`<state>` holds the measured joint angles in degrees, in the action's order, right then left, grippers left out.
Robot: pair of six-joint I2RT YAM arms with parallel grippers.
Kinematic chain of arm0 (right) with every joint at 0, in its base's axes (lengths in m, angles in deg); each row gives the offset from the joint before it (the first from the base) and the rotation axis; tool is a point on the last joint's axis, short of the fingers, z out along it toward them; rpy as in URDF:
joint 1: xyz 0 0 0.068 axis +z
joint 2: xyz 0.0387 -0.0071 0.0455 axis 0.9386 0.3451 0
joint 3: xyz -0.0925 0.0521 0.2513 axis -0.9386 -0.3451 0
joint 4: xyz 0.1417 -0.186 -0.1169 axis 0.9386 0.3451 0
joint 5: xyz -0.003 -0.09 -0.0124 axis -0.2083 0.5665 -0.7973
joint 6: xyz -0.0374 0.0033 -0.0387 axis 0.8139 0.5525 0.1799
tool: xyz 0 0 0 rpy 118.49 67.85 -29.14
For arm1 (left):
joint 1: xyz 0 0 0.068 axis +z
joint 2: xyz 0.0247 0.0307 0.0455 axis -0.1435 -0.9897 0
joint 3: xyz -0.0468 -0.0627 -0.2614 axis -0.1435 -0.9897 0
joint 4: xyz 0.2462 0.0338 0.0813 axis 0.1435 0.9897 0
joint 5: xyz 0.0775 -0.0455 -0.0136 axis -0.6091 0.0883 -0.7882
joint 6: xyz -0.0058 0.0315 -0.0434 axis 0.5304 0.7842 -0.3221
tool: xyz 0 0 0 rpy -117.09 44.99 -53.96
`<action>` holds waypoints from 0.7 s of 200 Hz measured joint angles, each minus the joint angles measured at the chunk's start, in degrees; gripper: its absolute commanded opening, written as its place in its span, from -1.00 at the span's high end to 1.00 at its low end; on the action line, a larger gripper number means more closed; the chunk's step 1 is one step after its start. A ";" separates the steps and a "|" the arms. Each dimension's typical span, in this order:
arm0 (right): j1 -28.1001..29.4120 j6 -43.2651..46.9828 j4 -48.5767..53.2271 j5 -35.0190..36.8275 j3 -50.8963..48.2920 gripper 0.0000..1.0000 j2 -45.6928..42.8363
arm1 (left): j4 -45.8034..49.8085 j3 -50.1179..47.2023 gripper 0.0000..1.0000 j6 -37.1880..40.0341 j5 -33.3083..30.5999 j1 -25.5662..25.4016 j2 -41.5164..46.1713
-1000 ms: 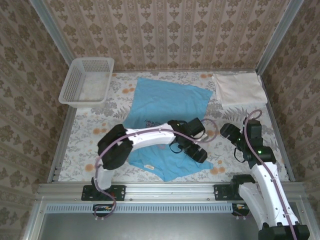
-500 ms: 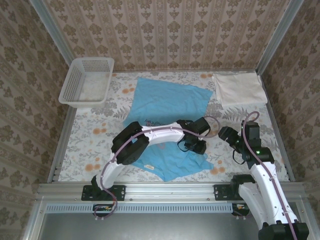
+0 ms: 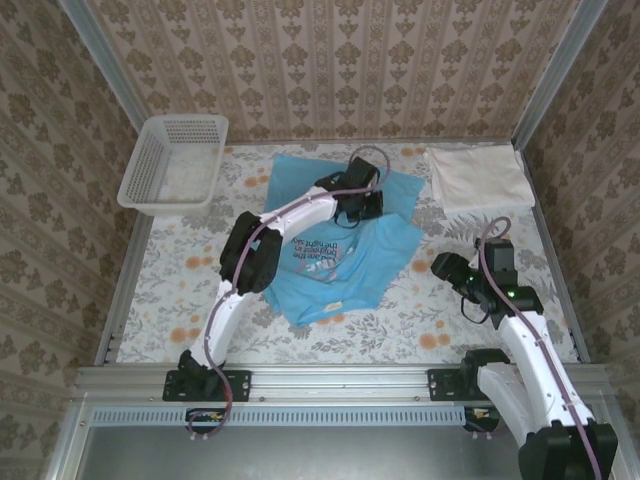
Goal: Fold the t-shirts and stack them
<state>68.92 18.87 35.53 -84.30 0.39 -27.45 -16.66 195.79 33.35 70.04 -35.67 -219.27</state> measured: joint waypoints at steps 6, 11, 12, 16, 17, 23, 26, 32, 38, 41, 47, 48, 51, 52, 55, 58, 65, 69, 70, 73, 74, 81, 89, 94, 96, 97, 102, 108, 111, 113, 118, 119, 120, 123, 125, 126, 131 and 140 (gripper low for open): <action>0.00 0.00 -0.57 -0.83 0.00 -0.37 1.25 | 1.25 3.48 0.16 0.52 0.44 0.50 -1.44; 0.02 0.02 -0.90 -1.33 -0.02 -0.37 2.08 | 2.45 6.75 -0.01 0.83 0.85 0.74 -2.71; 0.02 0.02 -0.98 -1.42 -0.02 -0.37 2.25 | 2.56 7.19 -0.04 0.94 0.87 0.90 -2.86; 0.02 0.02 -1.33 -2.01 -0.02 -0.37 2.97 | 3.17 9.16 -0.16 1.14 1.20 1.07 -3.58; 0.02 0.02 -1.42 -2.10 -0.02 -0.37 3.21 | 3.34 9.49 -0.19 1.27 1.20 1.11 -3.65; 0.02 0.04 -1.70 -2.54 -0.02 -0.37 4.09 | 4.24 11.08 -0.32 1.79 1.46 1.29 -3.96; 0.04 0.09 -1.95 -2.84 -0.02 -0.37 4.79 | 4.85 11.52 -0.38 2.43 1.49 1.38 -3.89; 0.13 0.24 -2.19 -3.28 -0.02 -0.37 5.75 | 5.62 11.54 -0.45 3.08 1.44 1.44 -3.15; 0.35 0.35 -2.56 -3.61 -0.02 -0.37 6.91 | 6.12 10.40 -0.52 3.69 1.42 1.49 -1.92; 0.48 0.46 -2.69 -3.76 0.00 -0.37 7.48 | 5.90 9.01 -0.56 3.80 1.27 1.51 -0.96; 0.81 0.57 -2.93 -3.89 0.04 -0.37 8.52 | 5.70 6.01 -0.62 4.37 0.96 1.62 1.38; 0.81 0.57 -2.93 -3.89 0.04 -0.37 8.52 | 5.55 4.46 -0.62 4.26 0.81 1.60 1.81; 1.07 0.66 -2.95 -3.93 0.15 -0.36 9.27 | 5.92 2.84 -0.64 4.57 0.68 1.62 3.58; 1.11 0.66 -2.97 -3.93 0.17 -0.37 9.42 | 6.03 2.29 -0.64 4.66 0.55 1.62 4.02; 1.40 0.72 -3.04 -4.02 0.26 -0.37 10.05 | 5.70 0.28 -0.65 4.63 0.35 1.62 5.53; 1.64 0.72 -3.10 -4.04 0.39 -0.37 10.58 | 5.31 -2.58 -0.66 4.68 0.00 1.66 7.45; 2.54 0.85 -3.45 -4.07 0.83 -0.36 12.41 | 4.24 -9.99 -0.66 4.66 -0.98 1.88 12.85; 3.02 0.87 -3.69 -4.04 1.11 -0.36 13.20 | 3.61 -13.53 -0.65 4.57 -1.40 2.03 15.43; 3.10 0.87 -3.76 -4.07 1.18 -0.36 13.38 | 3.61 -14.25 -0.64 4.52 -1.44 2.08 15.98; 3.61 0.90 -3.98 -4.04 1.42 -0.36 14.16 | 3.26 -17.29 -0.62 4.17 -1.88 2.34 18.49; 3.87 0.94 -4.02 -3.98 1.57 -0.37 14.56 | 3.13 -17.99 -0.62 4.15 -1.97 2.38 19.06; 5.11 1.14 -4.31 -3.82 2.43 -0.37 16.35 | 1.55 -24.96 -0.61 3.17 -2.73 3.10 24.48; 6.97 1.53 -4.39 -3.63 4.07 -0.37 18.93 | -0.39 -33.05 -0.62 1.86 -3.63 4.52 31.08; 8.04 1.90 -4.55 -3.58 5.14 -0.38 20.63 | -1.64 -37.97 -0.62 0.72 -4.37 5.57 35.26; 8.57 1.97 -4.52 -3.43 5.75 -0.38 21.38 | -2.01 -40.00 -0.62 0.37 -4.68 5.92 36.85; 8.57 1.97 -4.52 -3.43 5.75 -0.38 21.38 | -2.01 -40.00 -0.62 0.37 -4.68 5.92 36.85; 9.40 2.25 -4.92 -3.34 6.88 -0.38 22.97 | -2.10 -43.98 -0.63 -0.79 -5.70 7.26 40.83; 10.47 2.49 -4.94 -3.08 8.41 -0.39 24.81 | -4.02 -48.41 -0.65 -2.05 -7.17 8.46 44.59; 10.93 2.67 -5.05 -2.95 9.22 -0.40 25.73 | -4.33 -50.12 -0.66 -2.56 -7.89 8.92 45.94; 11.15 2.75 -5.22 -2.91 9.66 -0.41 26.27 | -4.28 -51.74 -0.66 -3.17 -8.59 9.38 47.45; 11.69 3.10 -5.40 -2.73 10.95 -0.43 27.71 | -4.74 -54.71 -0.67 -4.15 -9.70 9.92 49.92; 11.85 3.13 -5.51 -2.64 11.34 -0.44 28.20 | -4.76 -55.65 -0.67 -4.50 -10.21 10.10 50.73; 11.93 3.17 -5.60 -2.56 11.65 -0.45 28.59 | -4.79 -56.11 -0.67 -4.70 -10.40 10.16 51.17; 12.11 3.50 -5.60 -2.51 12.28 -0.47 29.27 | -5.01 -57.77 -0.68 -5.31 -11.19 10.32 52.59; 12.22 3.52 -5.60 -2.29 12.98 -0.49 30.01 | -4.98 -59.41 -0.68 -5.97 -11.96 10.38 53.83; 12.22 3.52 -5.60 -2.29 12.98 -0.49 30.01 | -4.98 -59.41 -0.68 -5.97 -11.96 10.38 53.83; 12.46 3.91 -5.75 -1.99 14.47 -0.51 31.69 | -4.96 -62.42 -0.68 -7.19 -13.29 10.43 56.26; 12.74 4.59 -5.79 -1.38 16.98 -0.51 34.56 | -5.07 -66.34 -0.68 -9.11 -14.86 10.29 59.19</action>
<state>81.67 23.46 29.73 -85.68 17.37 7.11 -21.73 129.46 24.24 55.18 -25.38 -160.08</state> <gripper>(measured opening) 0.747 0.838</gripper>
